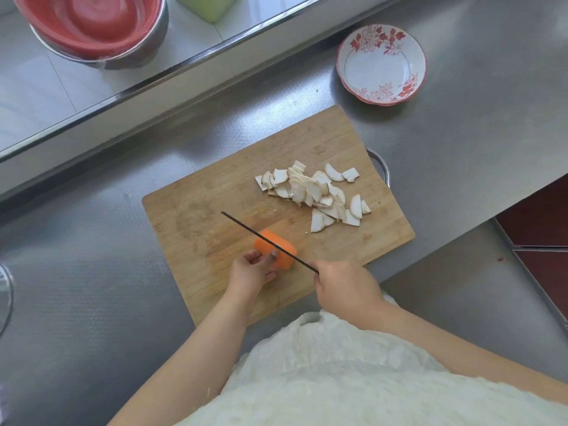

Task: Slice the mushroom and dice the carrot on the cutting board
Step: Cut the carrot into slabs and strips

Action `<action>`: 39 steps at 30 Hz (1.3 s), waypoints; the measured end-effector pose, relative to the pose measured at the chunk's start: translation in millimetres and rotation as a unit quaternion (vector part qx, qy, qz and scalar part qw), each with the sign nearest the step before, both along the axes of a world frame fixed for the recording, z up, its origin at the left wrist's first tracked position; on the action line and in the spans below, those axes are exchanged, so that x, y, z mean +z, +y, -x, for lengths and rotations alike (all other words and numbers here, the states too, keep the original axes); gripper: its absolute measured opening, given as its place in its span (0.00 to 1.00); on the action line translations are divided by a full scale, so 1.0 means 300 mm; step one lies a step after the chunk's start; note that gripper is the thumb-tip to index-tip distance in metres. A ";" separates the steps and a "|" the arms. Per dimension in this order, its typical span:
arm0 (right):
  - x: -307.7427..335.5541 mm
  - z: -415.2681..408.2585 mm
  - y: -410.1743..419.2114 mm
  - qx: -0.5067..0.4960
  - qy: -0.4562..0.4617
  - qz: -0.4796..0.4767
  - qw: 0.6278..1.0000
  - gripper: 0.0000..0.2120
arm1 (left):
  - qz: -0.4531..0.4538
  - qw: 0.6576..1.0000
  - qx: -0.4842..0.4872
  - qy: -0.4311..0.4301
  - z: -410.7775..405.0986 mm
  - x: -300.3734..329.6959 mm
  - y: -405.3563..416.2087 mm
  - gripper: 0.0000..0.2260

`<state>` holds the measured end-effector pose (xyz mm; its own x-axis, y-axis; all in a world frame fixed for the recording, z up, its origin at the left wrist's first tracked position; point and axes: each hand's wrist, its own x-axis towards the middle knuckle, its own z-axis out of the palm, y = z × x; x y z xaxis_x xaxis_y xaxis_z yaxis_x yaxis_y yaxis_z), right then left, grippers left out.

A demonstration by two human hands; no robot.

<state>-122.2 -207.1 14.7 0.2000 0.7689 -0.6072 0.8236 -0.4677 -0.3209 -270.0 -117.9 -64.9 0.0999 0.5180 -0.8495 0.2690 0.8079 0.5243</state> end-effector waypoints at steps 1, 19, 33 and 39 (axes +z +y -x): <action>-0.005 -0.002 -0.001 -0.003 0.002 0.002 1.000 0.14 | -0.002 1.000 0.001 -0.002 -0.002 0.006 -0.001 0.14; -0.010 -0.011 -0.008 -0.010 -0.011 -0.004 1.000 0.14 | -0.008 1.000 0.002 -0.004 -0.004 0.012 -0.001 0.14; 0.011 -0.014 0.016 0.006 -0.016 0.021 1.000 0.10 | -0.004 1.000 0.001 -0.002 -0.011 0.022 0.001 0.13; 0.029 -0.014 0.037 0.016 -0.011 0.050 0.999 0.09 | 0.004 1.000 0.001 -0.003 -0.005 0.016 0.005 0.15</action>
